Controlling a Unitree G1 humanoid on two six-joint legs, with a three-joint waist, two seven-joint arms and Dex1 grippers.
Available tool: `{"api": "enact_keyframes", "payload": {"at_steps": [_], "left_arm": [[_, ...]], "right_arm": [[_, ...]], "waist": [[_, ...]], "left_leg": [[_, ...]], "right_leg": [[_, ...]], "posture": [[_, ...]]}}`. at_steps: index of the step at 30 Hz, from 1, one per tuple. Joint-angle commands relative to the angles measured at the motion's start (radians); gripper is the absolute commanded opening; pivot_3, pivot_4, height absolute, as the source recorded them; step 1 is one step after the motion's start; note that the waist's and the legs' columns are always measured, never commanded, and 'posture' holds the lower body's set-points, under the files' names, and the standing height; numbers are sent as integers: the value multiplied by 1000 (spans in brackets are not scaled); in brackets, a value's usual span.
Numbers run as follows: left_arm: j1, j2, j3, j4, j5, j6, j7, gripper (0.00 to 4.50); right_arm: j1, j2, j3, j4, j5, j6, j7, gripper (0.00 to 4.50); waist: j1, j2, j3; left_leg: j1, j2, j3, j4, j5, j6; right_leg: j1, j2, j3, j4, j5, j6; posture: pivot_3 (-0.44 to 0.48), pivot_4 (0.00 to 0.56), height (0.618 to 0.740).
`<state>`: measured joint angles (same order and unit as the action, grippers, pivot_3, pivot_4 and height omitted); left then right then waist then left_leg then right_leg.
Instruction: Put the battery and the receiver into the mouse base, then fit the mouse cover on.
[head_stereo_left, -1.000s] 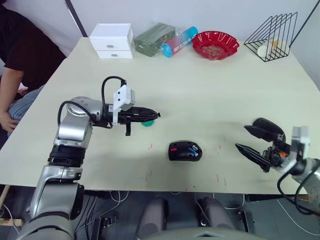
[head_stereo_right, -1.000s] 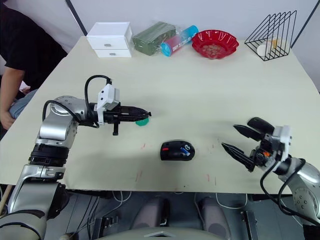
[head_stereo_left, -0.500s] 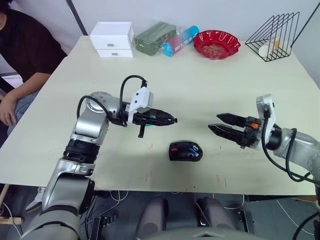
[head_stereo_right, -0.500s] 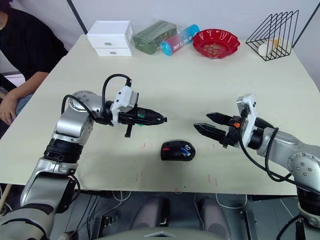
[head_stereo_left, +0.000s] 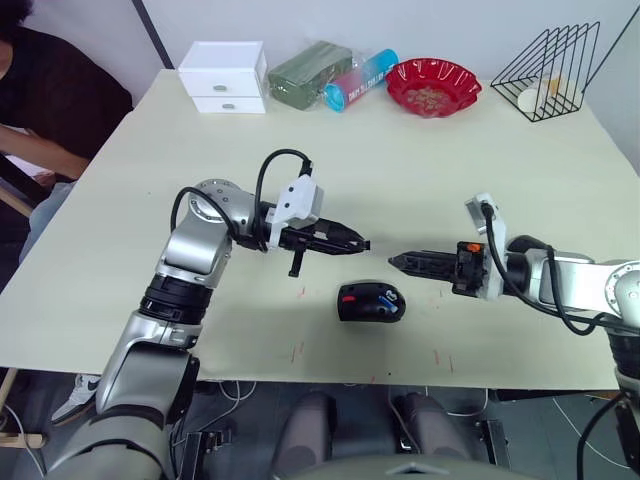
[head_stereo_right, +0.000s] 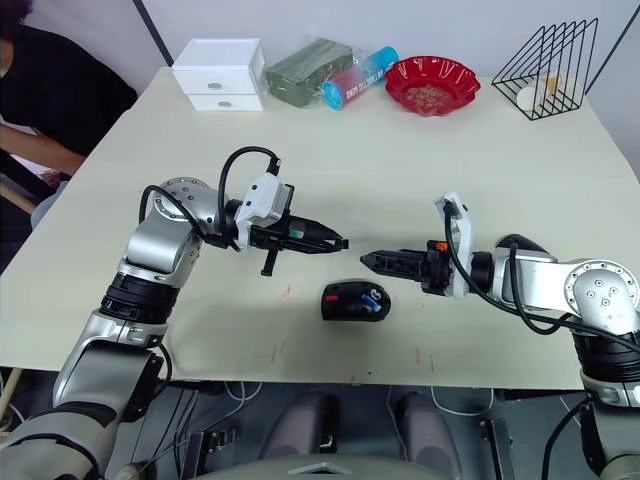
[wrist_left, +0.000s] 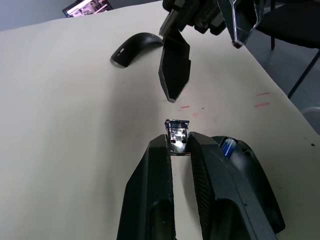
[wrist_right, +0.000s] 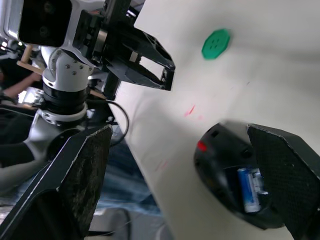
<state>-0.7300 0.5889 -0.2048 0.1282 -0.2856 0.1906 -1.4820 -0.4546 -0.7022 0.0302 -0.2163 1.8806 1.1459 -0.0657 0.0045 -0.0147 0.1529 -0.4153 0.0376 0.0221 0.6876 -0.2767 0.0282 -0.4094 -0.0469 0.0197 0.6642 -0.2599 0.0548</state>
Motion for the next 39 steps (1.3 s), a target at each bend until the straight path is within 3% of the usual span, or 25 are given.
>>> {"api": "enact_keyframes", "payload": {"at_steps": [1, 5, 9, 10, 30, 33, 37, 39], "left_arm": [[-10, -3, 1, -46, -25, 4, -10, 25], [-9, -6, -3, -51, -26, 5, -9, 25], [-6, -9, -9, -59, -27, 7, -11, 25], [-2, -9, -11, -61, -26, 4, -13, 25], [13, -14, -14, -72, -31, -1, -20, 25], [10, -17, -13, -67, -30, -1, -17, 25], [9, -20, -14, -59, -25, -7, -12, 25], [9, -21, -13, -57, -23, -7, -12, 25]], "right_arm": [[-26, -1, 27, -8, 85, -35, -62, 4500], [-39, 16, 48, -10, 92, -48, -82, 4500], [-51, 35, 64, -12, 92, -58, -98, 3519], [-54, 39, 67, -12, 92, -60, -99, 3078], [-83, 64, 79, 16, 92, -63, -135, 3078], [-81, 66, 78, 16, 92, -62, -133, 2259], [-79, 64, 80, 12, 92, -58, -128, 312], [-79, 66, 82, 11, 92, -58, -130, 117]], "waist": [[-1, 0, 0], [-4, 0, 0], [-10, 0, 0], [-10, 0, 0], [-16, 0, 0], [-16, 0, 0], [-16, 0, 0], [-16, 0, 0]], "left_leg": [[0, 0, 0, 0, 0, 0], [-1, 0, 0, 0, 0, 0], [-1, 0, 0, 0, 0, 0], [-1, 0, 0, 0, 0, 0], [-1, 0, 0, 0, 0, 0], [-1, 0, 0, 0, 0, 0], [-1, 0, 0, 0, 0, 0], [-1, 0, 0, 0, 0, 0]], "right_leg": [[0, 0, 0, 0, 0, 0], [0, 0, 0, -1, 0, 0], [0, 0, 0, -1, 0, 0], [0, 0, -1, -1, 0, 0], [0, 0, -1, -1, 0, 0], [0, 0, -1, -1, 0, 0], [0, 0, -1, -1, 0, 0], [0, 0, -1, -1, 0, 0]], "posture": [[0, 150, 740], [0, 150, 740], [0, 150, 740], [0, 150, 740], [0, 150, 740], [0, 150, 740], [0, 150, 740], [0, 150, 740]]}}
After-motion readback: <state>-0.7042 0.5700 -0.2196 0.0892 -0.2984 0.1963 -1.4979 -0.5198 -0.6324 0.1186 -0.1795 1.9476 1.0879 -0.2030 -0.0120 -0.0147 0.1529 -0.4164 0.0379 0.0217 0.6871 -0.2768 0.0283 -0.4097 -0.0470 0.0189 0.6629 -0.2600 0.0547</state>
